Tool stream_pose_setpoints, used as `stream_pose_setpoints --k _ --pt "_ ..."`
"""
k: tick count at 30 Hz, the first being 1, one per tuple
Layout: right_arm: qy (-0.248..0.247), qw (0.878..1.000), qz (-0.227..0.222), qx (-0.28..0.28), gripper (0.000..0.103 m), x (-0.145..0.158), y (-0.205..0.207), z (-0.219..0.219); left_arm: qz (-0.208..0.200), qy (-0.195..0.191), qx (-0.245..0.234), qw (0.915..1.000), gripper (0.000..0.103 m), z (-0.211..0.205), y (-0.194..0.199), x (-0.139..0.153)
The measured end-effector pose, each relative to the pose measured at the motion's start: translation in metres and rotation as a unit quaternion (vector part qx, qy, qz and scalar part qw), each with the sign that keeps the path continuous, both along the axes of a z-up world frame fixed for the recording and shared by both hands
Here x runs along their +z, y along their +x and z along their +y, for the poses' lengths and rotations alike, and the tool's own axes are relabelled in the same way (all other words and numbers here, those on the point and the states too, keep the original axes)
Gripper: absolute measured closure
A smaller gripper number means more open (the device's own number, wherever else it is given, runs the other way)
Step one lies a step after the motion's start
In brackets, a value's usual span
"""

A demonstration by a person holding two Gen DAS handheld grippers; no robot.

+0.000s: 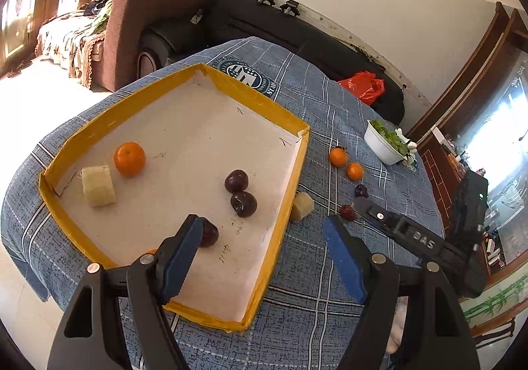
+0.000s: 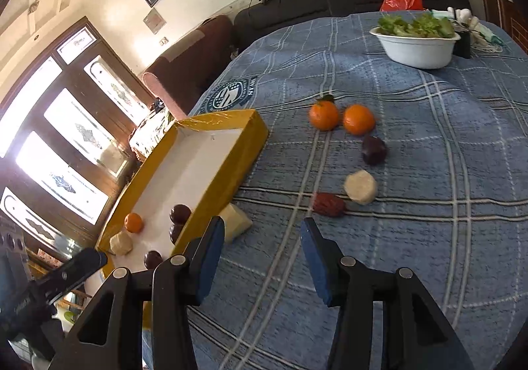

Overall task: Organize fruits
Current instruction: 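Withdraw both open tools from the tray back over the table, then grasp the red date with the right tool while the left tool approaches the pale round block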

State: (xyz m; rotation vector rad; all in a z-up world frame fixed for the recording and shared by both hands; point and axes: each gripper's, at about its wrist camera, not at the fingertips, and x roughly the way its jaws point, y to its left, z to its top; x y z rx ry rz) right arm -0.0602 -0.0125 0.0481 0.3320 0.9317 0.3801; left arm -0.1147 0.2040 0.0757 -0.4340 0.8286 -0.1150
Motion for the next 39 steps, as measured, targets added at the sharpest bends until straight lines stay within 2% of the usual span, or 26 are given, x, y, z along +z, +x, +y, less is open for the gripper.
stream_pose_setpoints --k 4,8,10,12,14,16,19,23,27,30,35,39 --pt "-0.032 0.999 0.011 0.022 0.056 -0.011 0.029 0.043 -0.001 -0.005 0.006 1.0000 0.028 0.008 0.001 -0.002" --pt "-0.067 0.996 0.041 0.051 0.068 -0.036 0.040 0.067 -0.004 0.002 0.004 1.0000 0.028 0.012 0.001 -0.005" --pt "-0.056 0.995 0.037 0.067 0.069 -0.036 0.032 0.065 -0.009 0.009 0.000 0.9999 0.028 0.012 0.000 -0.006" --pt "-0.063 0.994 0.041 0.082 0.076 -0.033 0.021 0.059 -0.010 0.007 -0.004 0.9999 0.028 0.013 0.001 -0.006" --pt "-0.082 0.992 0.050 0.087 0.077 -0.032 0.008 0.048 -0.011 0.002 -0.013 0.9999 0.028 0.010 0.001 -0.008" --pt "-0.091 0.991 0.063 0.082 0.077 -0.036 -0.005 0.031 -0.014 0.004 -0.027 0.9995 0.028 0.004 0.002 -0.008" --pt "-0.083 0.992 0.079 0.051 0.077 -0.041 -0.020 -0.006 -0.025 0.026 -0.051 0.9980 0.028 -0.013 -0.001 -0.006" --pt "-0.083 0.995 0.053 0.010 0.077 -0.032 -0.031 -0.041 -0.041 0.055 -0.089 0.9937 0.028 -0.040 -0.006 -0.004" --pt "-0.078 0.996 0.015 -0.038 0.077 -0.019 -0.022 -0.067 -0.041 0.074 -0.136 0.9871 0.028 -0.070 -0.008 -0.012" --pt "-0.072 0.996 0.009 -0.053 0.077 -0.018 -0.009 -0.076 -0.035 0.094 -0.166 0.9810 0.028 -0.090 -0.006 -0.023" --pt "-0.064 0.998 0.001 -0.020 0.073 -0.018 0.003 -0.062 -0.020 0.102 -0.190 0.9762 0.028 -0.106 0.008 -0.039" --pt "-0.075 0.997 -0.016 0.028 0.072 -0.021 0.012 -0.038 -0.008 0.109 -0.194 0.9749 0.037 -0.111 0.018 -0.047"
